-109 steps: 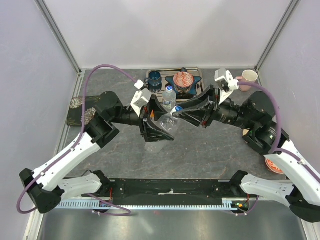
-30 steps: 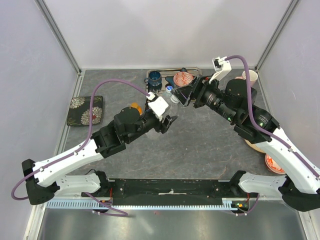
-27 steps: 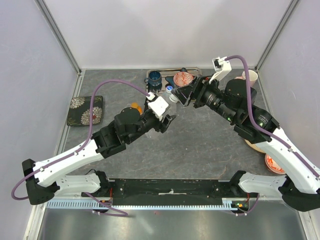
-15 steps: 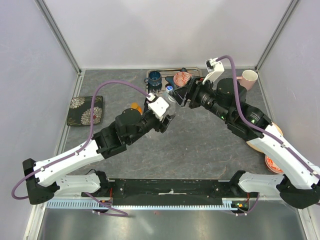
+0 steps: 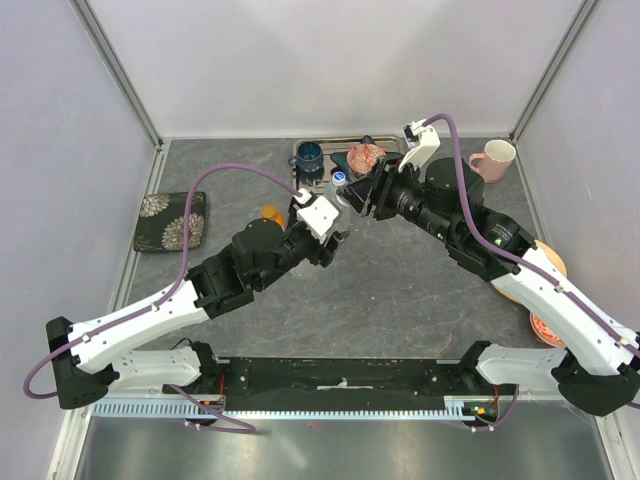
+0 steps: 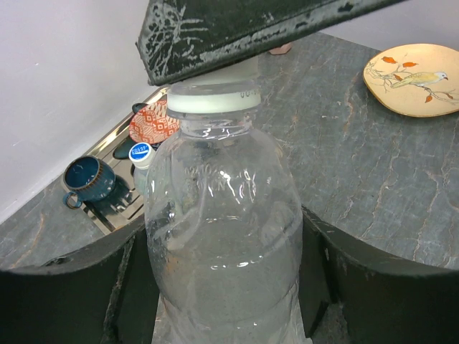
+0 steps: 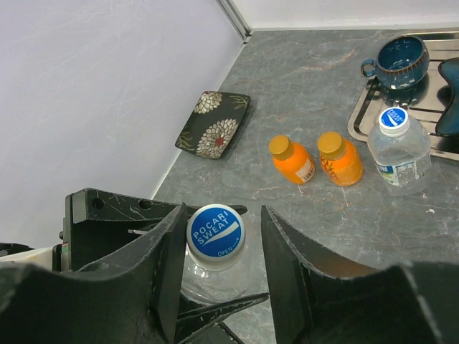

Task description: Unscrew the bottle caps

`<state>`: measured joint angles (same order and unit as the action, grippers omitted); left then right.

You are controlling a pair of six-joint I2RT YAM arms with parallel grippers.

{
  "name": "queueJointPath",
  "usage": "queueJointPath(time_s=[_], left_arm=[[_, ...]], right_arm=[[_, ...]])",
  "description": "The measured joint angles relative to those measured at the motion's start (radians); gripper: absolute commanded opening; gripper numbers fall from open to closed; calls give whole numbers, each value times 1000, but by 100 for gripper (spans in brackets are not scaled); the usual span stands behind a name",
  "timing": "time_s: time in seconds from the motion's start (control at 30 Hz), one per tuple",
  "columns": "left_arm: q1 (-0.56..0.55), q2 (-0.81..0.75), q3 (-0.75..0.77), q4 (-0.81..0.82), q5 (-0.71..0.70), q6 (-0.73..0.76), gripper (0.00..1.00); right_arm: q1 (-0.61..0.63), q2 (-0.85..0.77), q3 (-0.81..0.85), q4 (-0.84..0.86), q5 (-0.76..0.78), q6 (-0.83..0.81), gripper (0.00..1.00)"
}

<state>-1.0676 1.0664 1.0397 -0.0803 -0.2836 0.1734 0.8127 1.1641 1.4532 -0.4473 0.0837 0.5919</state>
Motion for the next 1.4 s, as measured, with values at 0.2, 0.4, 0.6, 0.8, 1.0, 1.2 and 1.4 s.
queueJointPath(time_s=[0.2,0.4,0.6,0.8,1.0,1.2,1.4], left_arm=[[-1,0,-5,0,-1,0,35],[0,-8,-16,3,-5,0,36],[0,-32,-27,0,7,0,39],[27,-87,-32,-19,172,-10,41],[181,-101,33,-57,639,-124,40],[299,-50,60,51,1146,-315,40],[327,24,60,251,1453,-518,40]], right_arm=[[3,3,-7,13,-9,5,19],[1,3,-18,14,-29,-13,0],[-1,-4,-27,39,-76,-36,0],[-1,-32,-16,40,-198,-114,0],[-7,-53,39,35,-380,-241,0],[-10,-106,46,52,-602,-353,0],[-11,-146,10,107,-770,-411,0]])
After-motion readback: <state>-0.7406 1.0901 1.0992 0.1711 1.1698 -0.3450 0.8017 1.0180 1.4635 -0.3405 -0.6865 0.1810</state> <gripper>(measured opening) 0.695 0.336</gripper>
